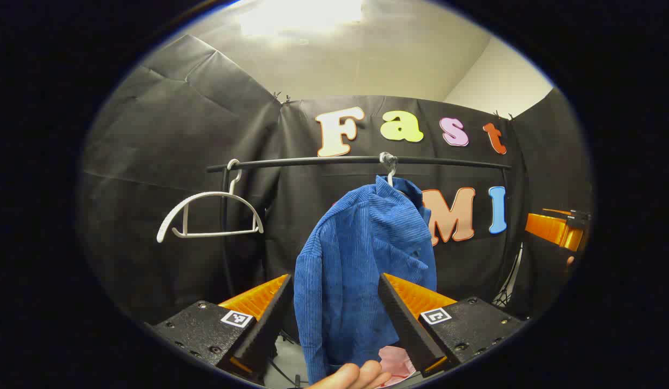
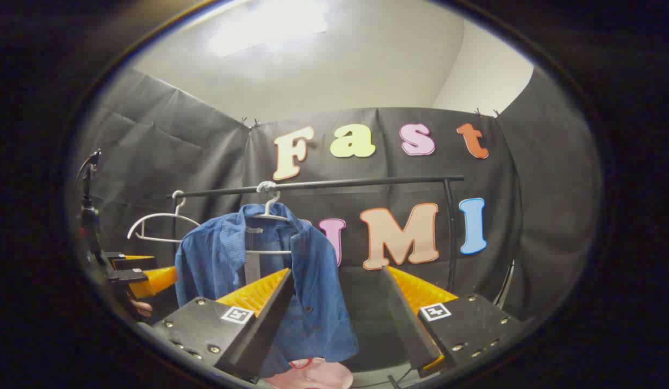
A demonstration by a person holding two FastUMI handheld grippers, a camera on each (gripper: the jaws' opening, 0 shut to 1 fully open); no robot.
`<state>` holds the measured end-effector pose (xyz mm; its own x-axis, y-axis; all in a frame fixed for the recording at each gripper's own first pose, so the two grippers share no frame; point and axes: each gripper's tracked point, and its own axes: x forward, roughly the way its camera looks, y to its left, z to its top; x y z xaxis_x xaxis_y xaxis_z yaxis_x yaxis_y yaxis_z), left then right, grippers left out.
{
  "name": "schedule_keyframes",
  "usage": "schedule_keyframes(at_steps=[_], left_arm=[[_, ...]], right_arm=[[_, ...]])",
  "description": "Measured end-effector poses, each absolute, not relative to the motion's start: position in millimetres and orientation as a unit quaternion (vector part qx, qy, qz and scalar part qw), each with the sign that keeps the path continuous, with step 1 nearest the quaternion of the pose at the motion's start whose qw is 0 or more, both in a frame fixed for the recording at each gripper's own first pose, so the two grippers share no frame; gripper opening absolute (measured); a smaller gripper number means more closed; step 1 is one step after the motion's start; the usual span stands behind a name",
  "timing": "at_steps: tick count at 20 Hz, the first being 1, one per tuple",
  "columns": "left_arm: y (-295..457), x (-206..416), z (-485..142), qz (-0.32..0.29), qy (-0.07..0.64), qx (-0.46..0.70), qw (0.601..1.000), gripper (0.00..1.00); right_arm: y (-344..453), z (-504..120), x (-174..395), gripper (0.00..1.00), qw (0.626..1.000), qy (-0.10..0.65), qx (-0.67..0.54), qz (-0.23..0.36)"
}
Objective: Grasp the clothes on the hanger with both hands and then place them into the laundry hamper below.
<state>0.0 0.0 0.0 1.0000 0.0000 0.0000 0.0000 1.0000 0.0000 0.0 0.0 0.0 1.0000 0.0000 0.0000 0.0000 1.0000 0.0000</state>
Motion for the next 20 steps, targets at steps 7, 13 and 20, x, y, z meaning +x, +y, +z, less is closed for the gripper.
schedule_keyframes(at_steps=[7, 13, 20], left_arm=[[-26, 12, 3, -0.022, 0.006, 0.006, 1.000, 0.99], [-39, 18, 3, -0.028, 0.008, -0.007, 1.000, 0.99], [-53, 30, -4, -0.030, 0.020, -0.005, 0.999, 0.99]], right_arm=[[-7, 0, 9, 0.94, 1.000, 0.003, 0.003, 0.005], [-16, -12, 16, 0.94, 1.000, 0.009, 0.009, 0.004], [-16, -20, 20, 0.94, 1.000, 0.014, 0.016, 0.012]])
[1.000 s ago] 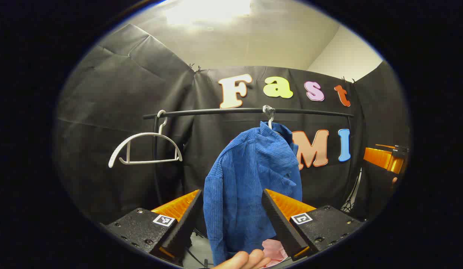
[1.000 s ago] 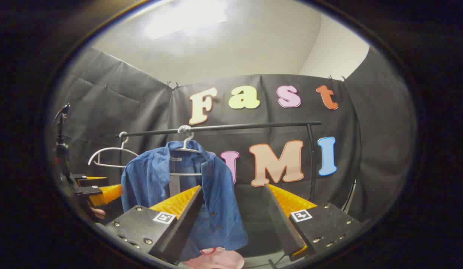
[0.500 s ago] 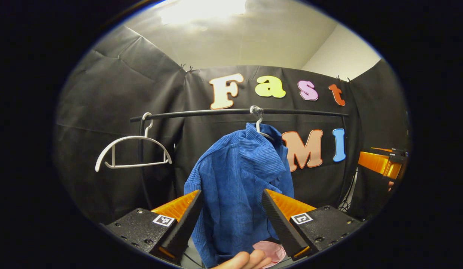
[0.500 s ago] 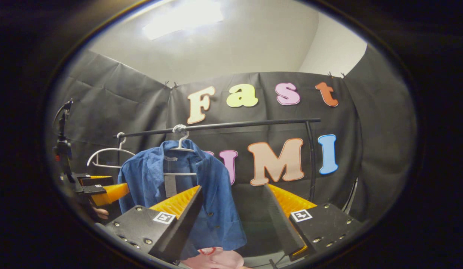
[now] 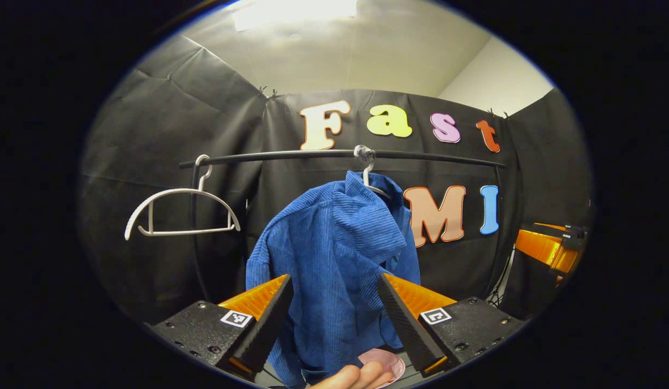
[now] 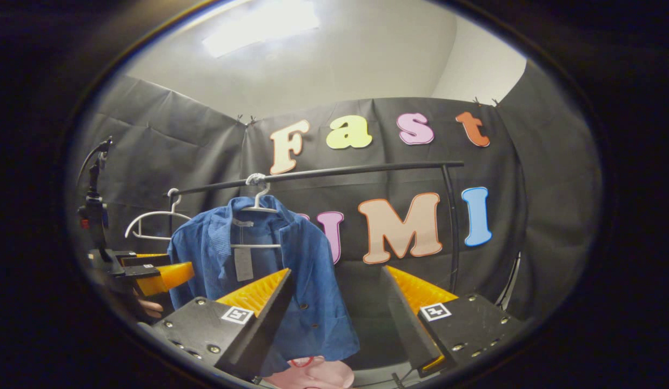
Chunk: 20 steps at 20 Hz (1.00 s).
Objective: Grasp the clothes on the hanger with both hands and then place them into the laundry hamper below.
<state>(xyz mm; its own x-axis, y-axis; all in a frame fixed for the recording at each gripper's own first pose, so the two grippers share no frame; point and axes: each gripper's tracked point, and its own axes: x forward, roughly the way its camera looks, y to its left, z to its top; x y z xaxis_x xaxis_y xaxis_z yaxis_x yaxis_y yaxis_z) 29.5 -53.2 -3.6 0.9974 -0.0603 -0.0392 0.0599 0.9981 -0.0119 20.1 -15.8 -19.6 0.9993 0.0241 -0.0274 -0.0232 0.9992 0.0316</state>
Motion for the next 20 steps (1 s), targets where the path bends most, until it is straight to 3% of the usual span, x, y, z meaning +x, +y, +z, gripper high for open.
schedule_keyframes(at_steps=[12, 13, 20], left_arm=[[-98, 68, -42, -0.043, 0.053, 0.000, 0.998, 0.97], [-99, 72, -45, -0.038, 0.054, 0.001, 0.998, 0.98], [-79, 101, -65, 0.043, 0.060, 0.012, 0.997, 0.98]], right_arm=[[-33, -35, 36, 0.94, 0.999, 0.038, 0.024, 0.007], [-34, -37, 37, 0.99, 0.999, 0.038, 0.023, 0.006], [-34, -42, 54, 0.94, 0.999, 0.031, 0.012, 0.013]])
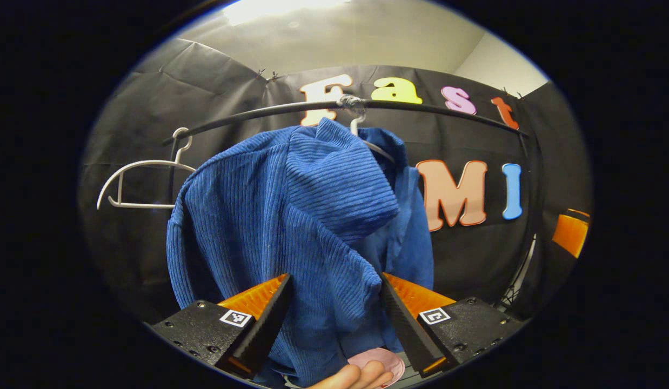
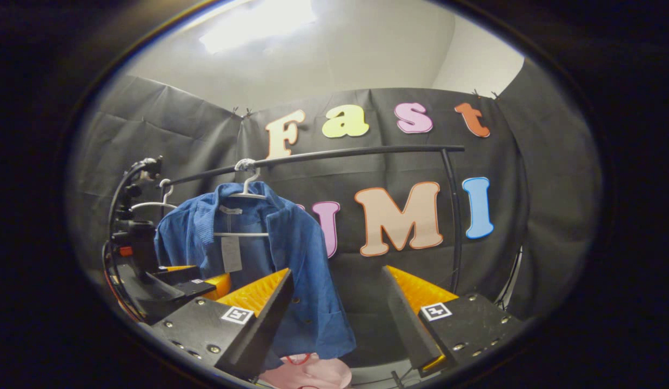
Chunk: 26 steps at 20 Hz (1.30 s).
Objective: Grasp the clothes on the hanger with both hands and then place them into the laundry hamper below.
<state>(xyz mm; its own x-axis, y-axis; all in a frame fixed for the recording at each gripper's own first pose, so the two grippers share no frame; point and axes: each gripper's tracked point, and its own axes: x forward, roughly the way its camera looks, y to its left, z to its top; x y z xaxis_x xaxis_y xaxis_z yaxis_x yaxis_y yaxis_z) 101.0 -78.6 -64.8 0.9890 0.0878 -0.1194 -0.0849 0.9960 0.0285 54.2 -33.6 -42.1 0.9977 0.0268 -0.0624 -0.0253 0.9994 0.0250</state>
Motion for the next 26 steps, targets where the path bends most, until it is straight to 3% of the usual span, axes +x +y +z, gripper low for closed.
schedule_keyframes(at_steps=[1, 4, 7, 9, 14, 16, 19, 26], left_arm=[[-74, 104, -67, 0.059, 0.059, 0.019, 0.996, 0.97], [-62, 109, -62, 0.102, 0.039, 0.037, 0.993, 0.97], [-61, 119, -53, 0.120, 0.018, 0.054, 0.991, 0.98], [-54, 123, -43, 0.118, -0.006, 0.061, 0.991, 0.93], [-42, 130, -44, 0.075, -0.012, 0.056, 0.996, 0.08], [-21, 130, -43, 0.088, -0.002, 0.107, 0.990, 0.07], [-20, 131, -48, 0.060, 0.012, 0.136, 0.989, 0.07], [-57, 81, -44, -0.132, 0.075, -0.026, 0.988, 0.02]], right_arm=[[-34, -43, 59, 0.97, 0.999, 0.028, 0.011, 0.012], [-29, -55, 74, 0.94, 0.999, 0.031, 0.019, 0.017], [-21, -70, 91, 0.96, 0.999, 0.045, 0.019, 0.023], [-16, -81, 104, 0.94, 0.998, 0.055, 0.012, 0.022], [25, -101, 140, 0.94, 0.997, 0.063, 0.008, 0.053], [39, -109, 156, 0.94, 0.996, 0.066, 0.004, 0.061], [58, -120, 176, 0.96, 0.994, 0.071, 0.024, 0.076], [83, -142, 214, 0.96, 0.994, 0.073, 0.030, 0.077]])
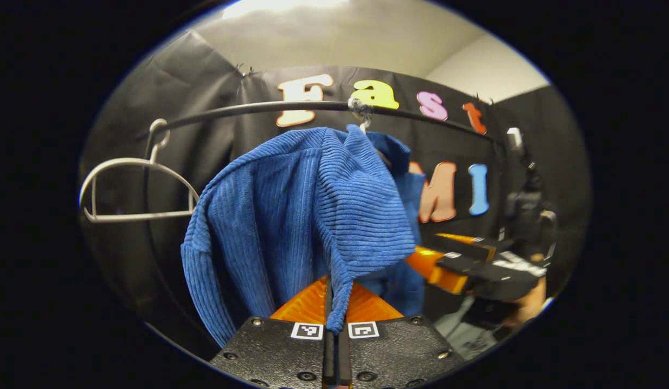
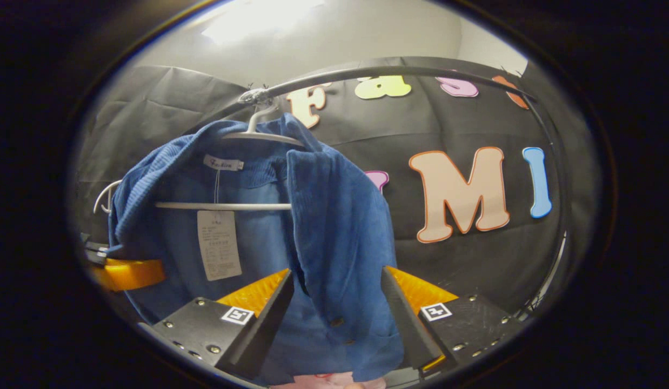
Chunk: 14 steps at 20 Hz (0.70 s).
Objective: Grasp the clothes on the hanger with both hands and then place them into the laundry hamper below.
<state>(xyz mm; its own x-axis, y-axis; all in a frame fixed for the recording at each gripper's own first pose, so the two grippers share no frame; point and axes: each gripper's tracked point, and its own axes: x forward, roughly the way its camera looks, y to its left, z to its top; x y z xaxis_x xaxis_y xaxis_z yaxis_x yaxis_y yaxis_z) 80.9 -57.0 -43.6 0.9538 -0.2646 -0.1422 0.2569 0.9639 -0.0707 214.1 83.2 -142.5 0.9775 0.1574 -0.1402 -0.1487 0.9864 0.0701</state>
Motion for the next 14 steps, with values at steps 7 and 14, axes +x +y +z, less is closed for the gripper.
schedule_keyframes(at_steps=[7, 14], left_arm=[[-43, 49, 3, -0.167, 0.040, -0.031, 0.985, 0.02], [-4, 42, 16, -0.185, 0.042, 0.005, 0.982, 0.02]], right_arm=[[96, -158, 267, 0.94, 0.994, 0.084, 0.027, 0.063], [63, -156, 290, 0.13, 0.998, 0.060, -0.016, -0.008]])
